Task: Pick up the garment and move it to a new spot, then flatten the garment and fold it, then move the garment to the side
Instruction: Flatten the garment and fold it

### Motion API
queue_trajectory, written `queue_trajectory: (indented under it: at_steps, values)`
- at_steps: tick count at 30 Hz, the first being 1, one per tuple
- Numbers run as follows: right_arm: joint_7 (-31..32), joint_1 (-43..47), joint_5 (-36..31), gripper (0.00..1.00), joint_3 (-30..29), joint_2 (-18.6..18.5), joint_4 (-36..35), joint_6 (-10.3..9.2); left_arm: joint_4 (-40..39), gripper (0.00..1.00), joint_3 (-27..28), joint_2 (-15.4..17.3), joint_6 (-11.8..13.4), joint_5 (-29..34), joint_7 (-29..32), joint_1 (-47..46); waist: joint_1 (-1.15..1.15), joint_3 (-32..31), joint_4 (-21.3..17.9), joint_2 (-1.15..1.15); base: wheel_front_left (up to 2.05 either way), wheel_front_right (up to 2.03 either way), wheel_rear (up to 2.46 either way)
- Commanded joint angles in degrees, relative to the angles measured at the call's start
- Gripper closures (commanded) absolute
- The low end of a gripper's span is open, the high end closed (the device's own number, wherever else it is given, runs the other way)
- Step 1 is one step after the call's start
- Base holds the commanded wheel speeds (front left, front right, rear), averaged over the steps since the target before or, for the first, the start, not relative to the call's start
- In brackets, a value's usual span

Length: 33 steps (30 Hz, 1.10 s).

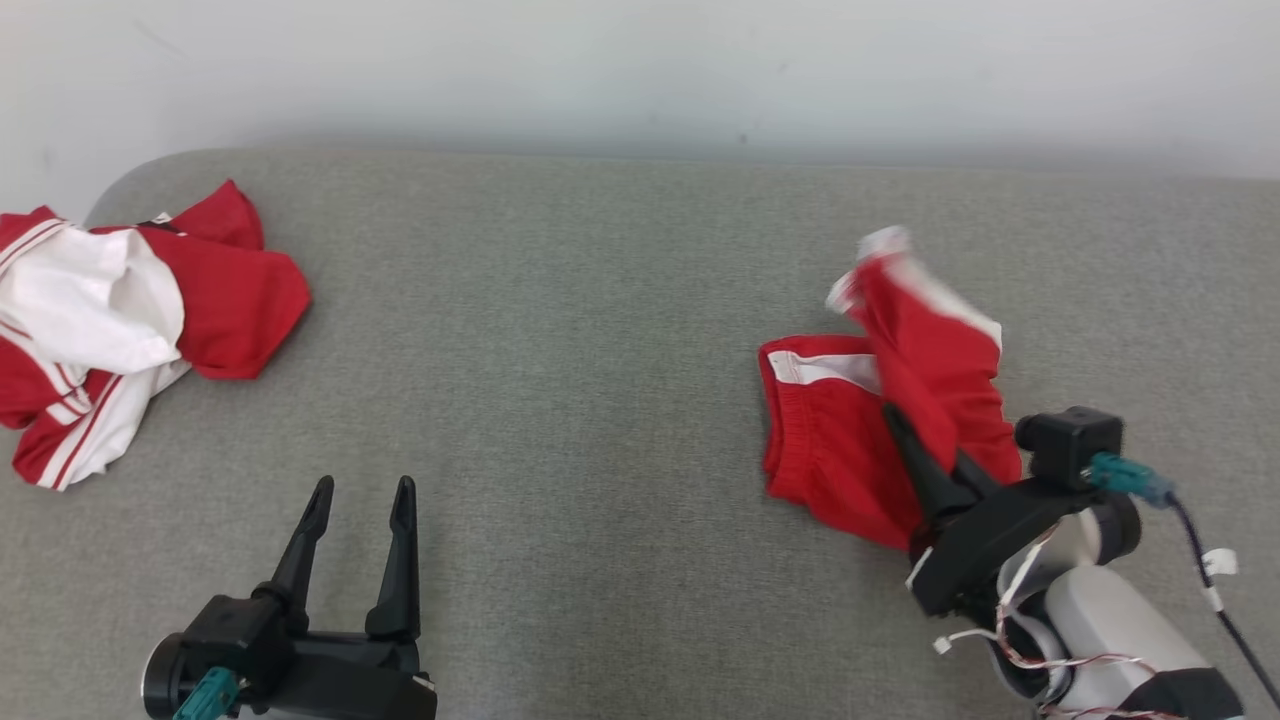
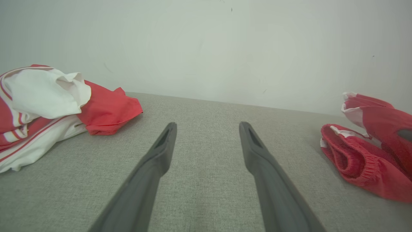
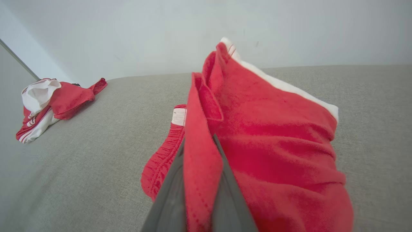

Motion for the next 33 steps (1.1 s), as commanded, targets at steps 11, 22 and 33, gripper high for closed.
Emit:
queue_trajectory:
  at_steps: [11, 22, 33]
  values:
    - [-0.82, 1.66, -5.18, 0.00, 1.10, 5.66, 3.17, -0.12, 1.31, 0.00, -1.22, -0.18, 0.06, -0.16, -0.19, -1.56, 0.00, 0.44, 2.63, 0.00, 0.00, 0.00, 0.00]
    - [-8.46, 2.79, -6.72, 0.00, -10.26, -0.46, -0.44, -0.12, 0.50, 0.00, 0.13, 0.38, 0.06, 0.19, -0.19, 0.07, 0.00, -0.22, 1.46, 0.00, 0.00, 0.00, 0.00]
    - [-9.51, -0.02, -15.15, 1.00, -11.02, 1.01, 9.81, -0.12, 0.45, 0.00, -0.50, 0.61, 0.06, 0.90, -0.19, -1.67, 0.00, 1.72, 2.95, 0.00, 0.00, 0.00, 0.00]
